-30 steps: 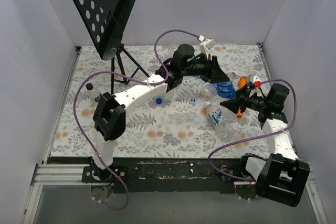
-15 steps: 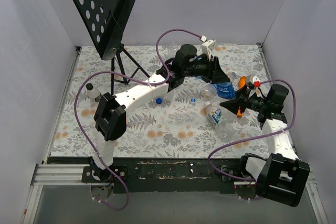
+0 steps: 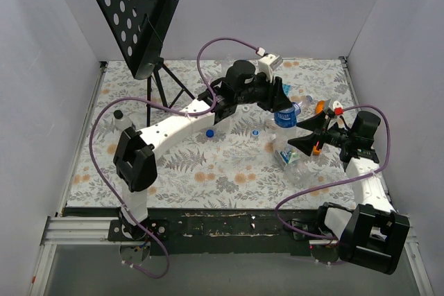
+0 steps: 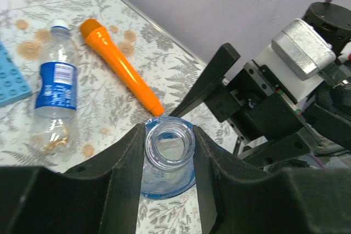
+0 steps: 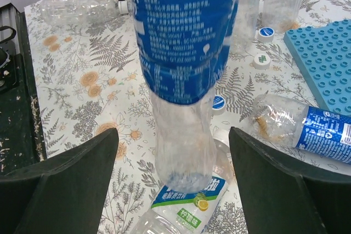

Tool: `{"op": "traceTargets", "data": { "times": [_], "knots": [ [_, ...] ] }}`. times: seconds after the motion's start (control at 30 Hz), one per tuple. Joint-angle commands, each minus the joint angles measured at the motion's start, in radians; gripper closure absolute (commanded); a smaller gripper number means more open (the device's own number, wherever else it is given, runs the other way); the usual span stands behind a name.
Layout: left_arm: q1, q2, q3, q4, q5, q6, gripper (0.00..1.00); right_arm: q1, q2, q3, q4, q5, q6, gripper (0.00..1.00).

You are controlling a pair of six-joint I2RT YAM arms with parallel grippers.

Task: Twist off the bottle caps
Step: Place the plastic bottle at the center of the board.

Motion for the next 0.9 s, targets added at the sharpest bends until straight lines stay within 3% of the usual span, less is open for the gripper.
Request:
{"op": "traceTargets", "data": {
  "times": [0.0,0.2,0.47,0.87],
  "knots": [
    [0.016,-0.151,-0.015,-0.055,-0.128,0.096,1.0,0.0,-0.03,0.009,0.007,-0.017,-0.021,0.11],
    [0.017,-0.194,-0.039,-0.101,-0.336,0.212,1.0,-0.006,-0.043,0.009,0.004,-0.01,-0.032,0.11],
    [0.022,-0.118,-0.013,-0.06,-0.467,0.278,1.0,-0.008,-0.034,0.009,-0.001,-0.007,-0.038,0.11],
    [0.052,0.028,0.024,0.006,-0.512,0.305,1.0,-0.008,-0.027,0.01,-0.004,-0.017,-0.039,0.12]
  ]
}}
